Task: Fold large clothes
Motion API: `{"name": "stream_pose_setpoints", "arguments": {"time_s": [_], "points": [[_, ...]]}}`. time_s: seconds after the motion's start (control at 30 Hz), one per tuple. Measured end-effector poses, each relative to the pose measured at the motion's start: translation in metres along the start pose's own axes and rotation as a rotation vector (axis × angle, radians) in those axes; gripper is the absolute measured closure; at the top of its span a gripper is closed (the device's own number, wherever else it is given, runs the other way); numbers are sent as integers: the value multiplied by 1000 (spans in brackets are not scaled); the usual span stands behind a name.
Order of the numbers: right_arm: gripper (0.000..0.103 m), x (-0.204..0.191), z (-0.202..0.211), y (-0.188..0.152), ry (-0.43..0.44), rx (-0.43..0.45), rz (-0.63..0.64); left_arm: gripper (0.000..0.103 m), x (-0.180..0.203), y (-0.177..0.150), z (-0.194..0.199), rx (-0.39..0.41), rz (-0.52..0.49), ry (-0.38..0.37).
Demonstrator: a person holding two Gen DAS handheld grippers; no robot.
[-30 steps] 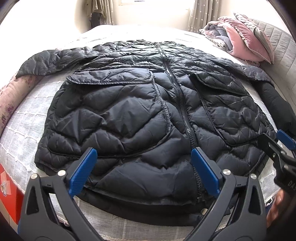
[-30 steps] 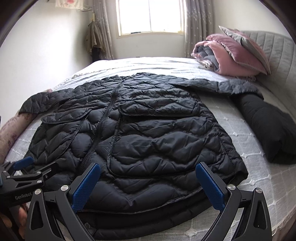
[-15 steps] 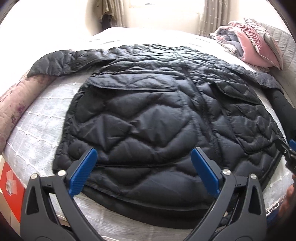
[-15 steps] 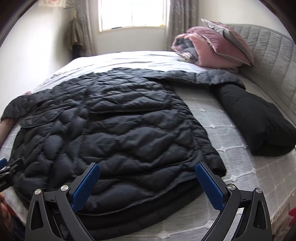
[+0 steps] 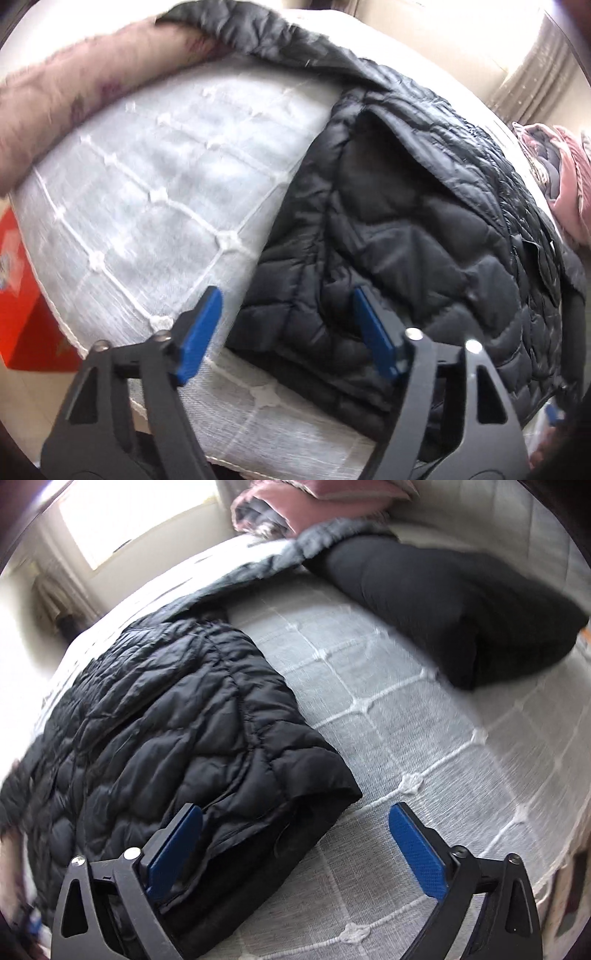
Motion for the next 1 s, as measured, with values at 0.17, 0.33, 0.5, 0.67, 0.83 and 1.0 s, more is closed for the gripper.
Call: {"name": "stream_pose_setpoints", "arguments": {"time_s": [0.17,0.33,0.5,0.67,0.83,1.0], "points": [[56,-9,-15,3,85,-63,3,83,18,-11,-6,1,-55,-47],[97,2,2,9,146,58,-56,93,11,-11,2,28,-17,-81],[98,16,21,1,174,113,-107,93,2,-20,7,39,-34,-91],[98,23,23,2,165,149,-204,93,0,-19,9,22,-22,-140],[97,25,29,2,177,166,-236,93,3,-15,4,26,-32,-136],[93,30,31,9,151,205,-278,92,4,-16,9,45,-42,-125]]}}
Point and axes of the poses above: each gripper's, at about its wrist camera, not at the fingertips, and z roughly against the way its jaws point, x to its right, y to its top, the point moved 1 cm from there along -z, roughly the way its jaws point, and after that the axes turned 9 degrees about y, right-handed, at the moved point
